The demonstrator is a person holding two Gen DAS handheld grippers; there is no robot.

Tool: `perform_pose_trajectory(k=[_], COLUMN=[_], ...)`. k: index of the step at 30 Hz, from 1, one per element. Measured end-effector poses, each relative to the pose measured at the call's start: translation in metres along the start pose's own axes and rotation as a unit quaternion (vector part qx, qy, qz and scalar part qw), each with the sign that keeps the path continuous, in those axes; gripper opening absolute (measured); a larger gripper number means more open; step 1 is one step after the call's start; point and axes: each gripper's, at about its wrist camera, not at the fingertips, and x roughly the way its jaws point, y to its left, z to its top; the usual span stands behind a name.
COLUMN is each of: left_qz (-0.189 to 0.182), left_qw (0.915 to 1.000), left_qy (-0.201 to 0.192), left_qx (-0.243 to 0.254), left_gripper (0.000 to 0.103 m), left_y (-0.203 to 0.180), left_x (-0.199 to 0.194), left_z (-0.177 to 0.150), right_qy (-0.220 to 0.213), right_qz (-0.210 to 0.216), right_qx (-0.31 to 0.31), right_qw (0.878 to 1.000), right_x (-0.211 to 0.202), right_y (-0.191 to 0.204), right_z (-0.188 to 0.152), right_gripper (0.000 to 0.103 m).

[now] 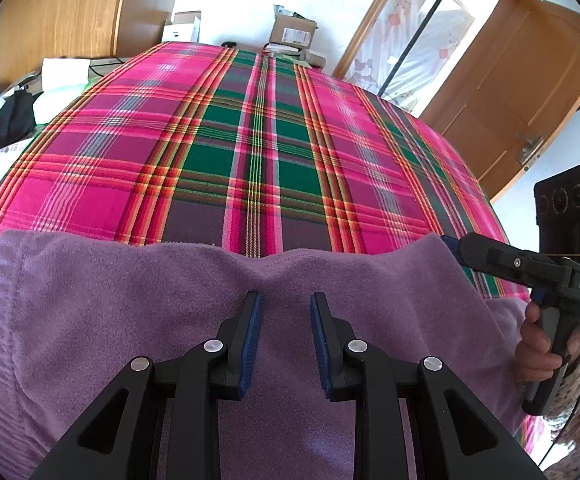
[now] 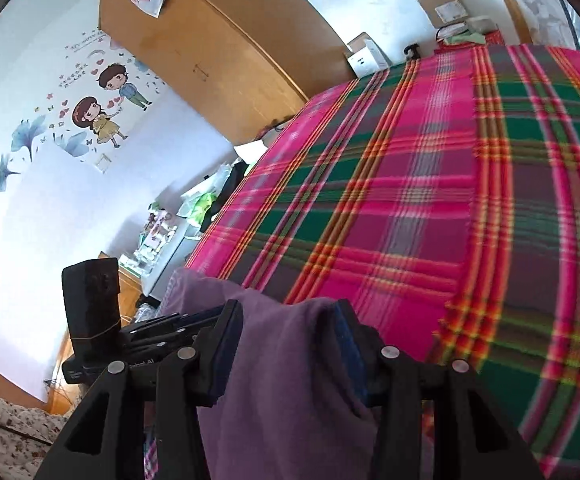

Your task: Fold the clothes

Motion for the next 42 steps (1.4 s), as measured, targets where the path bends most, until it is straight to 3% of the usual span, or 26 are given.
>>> perform_pose_trajectory(k=[7, 12, 14, 20, 24, 30, 34, 38, 40, 42], left_qz=[0.001, -0.005, -0.008, -0.016, -0.021, -0.029, -0.035, -0.044, -0.052, -0.064], left_qw=[1.0, 0.9995, 0.9991, 0.9977, 0.9967, 0.9947, 0.9932, 0.9919, 0.9911, 0.99], left_qy=[0.0, -0.005, -0.005, 0.01, 0.01, 0.009, 0.009, 0.015, 0.021, 0.031], left_qx=[0.003, 0.031, 0.042, 0.065, 0.078, 0.098, 0.111, 0.119, 0.12, 0.121], left_gripper=[0.026, 0.026, 0.026, 0.026, 0.026, 0.026, 0.026, 0.026, 0.026, 0.026], left_y=[-0.003, -0.016, -0.022, -0.038, -0.046, -0.058, -0.065, -0.07, -0.07, -0.069], left_x=[-0.003, -0.008, -0.009, 0.002, 0.004, 0.006, 0.007, 0.012, 0.015, 0.02], left_z=[0.002, 0.009, 0.013, 0.02, 0.025, 0.033, 0.039, 0.043, 0.045, 0.048], right_qy=[0.011, 0.017, 0.021, 0.056, 0.082, 0.068, 0.1, 0.101, 0.091, 0.081], right_qz=[0.011, -0.057, -0.077, -0.065, -0.074, -0.089, -0.088, -0.082, -0.087, -0.084], right_qx=[0.021, -0.01, -0.025, -0.105, -0.118, -0.123, -0.145, -0.141, -0.136, -0.138], right_qw=[1.0, 0.998, 0.996, 0.991, 0.987, 0.986, 0.98, 0.981, 0.983, 0.983], right_x=[-0.025, -0.038, -0.041, -0.024, -0.008, -0.004, 0.017, 0.029, 0.031, 0.028], right_y=[-0.016, -0.023, -0.024, -0.001, 0.001, 0.002, 0.01, 0.009, 0.008, 0.01], right_z=[-0.001, -0.004, -0.005, -0.014, -0.019, -0.013, -0.011, -0.005, 0.0, 0.005], right_gripper=[0.046, 0.021, 0.02, 0.019, 0.019, 0.019, 0.02, 0.02, 0.007, 0.003])
